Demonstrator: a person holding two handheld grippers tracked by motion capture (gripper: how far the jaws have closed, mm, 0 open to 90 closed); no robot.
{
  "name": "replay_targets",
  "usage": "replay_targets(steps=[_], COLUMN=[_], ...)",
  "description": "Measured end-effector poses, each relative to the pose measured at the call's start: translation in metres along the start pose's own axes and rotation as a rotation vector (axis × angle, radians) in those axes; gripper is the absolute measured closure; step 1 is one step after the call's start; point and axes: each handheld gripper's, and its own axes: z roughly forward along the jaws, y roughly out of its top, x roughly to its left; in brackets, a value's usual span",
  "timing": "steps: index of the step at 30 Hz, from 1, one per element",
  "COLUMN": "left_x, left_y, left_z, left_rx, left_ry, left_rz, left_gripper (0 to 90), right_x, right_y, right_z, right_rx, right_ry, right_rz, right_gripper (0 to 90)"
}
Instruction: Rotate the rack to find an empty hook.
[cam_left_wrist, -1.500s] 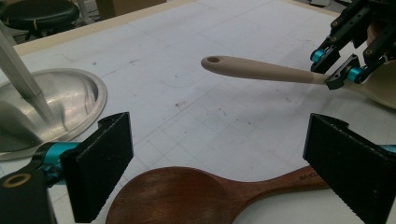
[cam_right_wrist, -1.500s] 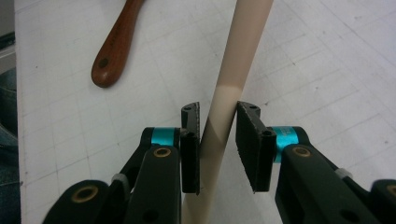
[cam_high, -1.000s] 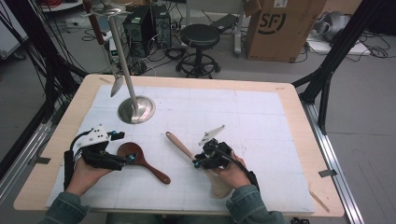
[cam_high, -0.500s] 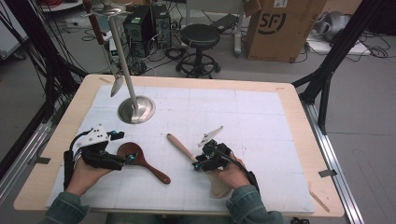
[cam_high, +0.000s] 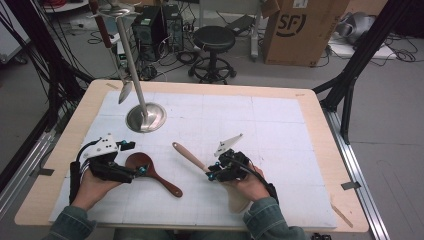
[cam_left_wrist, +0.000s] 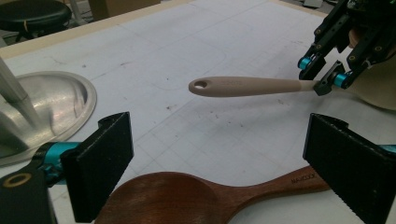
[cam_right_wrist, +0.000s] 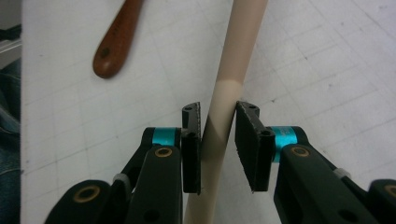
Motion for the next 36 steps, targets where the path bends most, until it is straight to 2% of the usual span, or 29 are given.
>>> replay_targets(steps=[5,11,16,20,24,26,33,36], left_x=[-0.001,-0.001,-0.001,-0.001,-0.001,-0.001,-0.002,-0.002], left_y=[0.0,0.0,0.0,0.0,0.0,0.0,0.0,0.0], left_z=[0.003,0.002,0.002,0.002,0.002,0.002,0.003,0.003], left_rx=[0.009,0.005,0.006,0.004,0.005,0.004,0.006,0.005], left_ry=[-0.009,-0.005,-0.005,-0.005,-0.003,-0.004,-0.006,-0.006], left_rz=[0.004,0.003,0.004,0.003,0.004,0.004,0.009,0.007], left_gripper=[9.3,9.3,9.2,9.2,9.2,9.2,9.2,9.3], right_x=[0.004,0.008,0.004,0.001,-0.002,-0.003,-0.004,-0.006], right_y=[0.002,0.006,0.004,0.003,0.002,0.001,0.001,0.002], right_z=[-0.002,0.002,0.004,0.008,0.009,0.013,0.013,0.012], right_rx=[-0.006,0.029,0.043,0.084,0.085,0.115,0.117,0.109], right_ry=[0.004,0.005,0.001,-0.034,-0.021,-0.017,-0.012,0.011], right_rz=[-0.031,-0.06,-0.028,-0.026,-0.022,-0.036,-0.047,-0.02], right_gripper=[73.6,73.6,72.7,71.5,69.6,65.9,68.7,70.4])
